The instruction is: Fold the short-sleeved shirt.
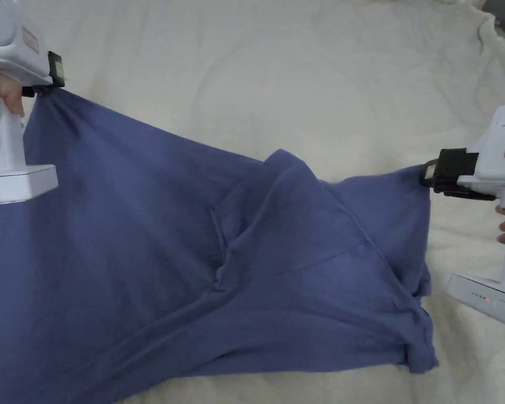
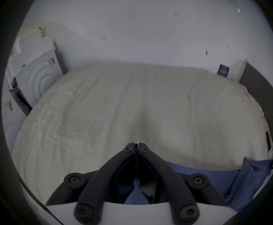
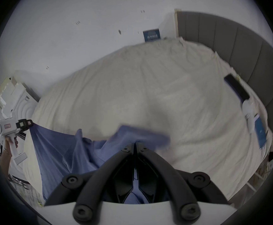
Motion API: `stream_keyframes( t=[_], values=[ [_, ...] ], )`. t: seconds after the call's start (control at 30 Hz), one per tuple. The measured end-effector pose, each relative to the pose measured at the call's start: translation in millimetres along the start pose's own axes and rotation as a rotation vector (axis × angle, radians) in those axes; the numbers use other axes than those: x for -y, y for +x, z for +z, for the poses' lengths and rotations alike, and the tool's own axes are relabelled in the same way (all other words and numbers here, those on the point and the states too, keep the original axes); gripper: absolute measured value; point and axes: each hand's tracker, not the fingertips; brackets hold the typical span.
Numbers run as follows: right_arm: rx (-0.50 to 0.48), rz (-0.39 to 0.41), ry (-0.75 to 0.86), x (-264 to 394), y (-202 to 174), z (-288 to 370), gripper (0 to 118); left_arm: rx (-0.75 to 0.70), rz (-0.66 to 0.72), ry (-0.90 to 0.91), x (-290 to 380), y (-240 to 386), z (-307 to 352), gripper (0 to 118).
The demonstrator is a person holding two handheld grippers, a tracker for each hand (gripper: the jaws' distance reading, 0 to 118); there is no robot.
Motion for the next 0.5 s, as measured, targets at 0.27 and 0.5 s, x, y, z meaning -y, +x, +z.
stream_keyframes(
  t=[0.27, 0.5],
  values=[
    [-0.021, 0.017, 0.263, -47, -23, 125, 0, -0.066, 0.063, 0.26, -37, -55, 142, 0],
    [-0.057, 0.056, 0.472, -80, -44, 242, 0, -0.051, 0.098, 0.478, -56, -81, 271, 0]
  ],
)
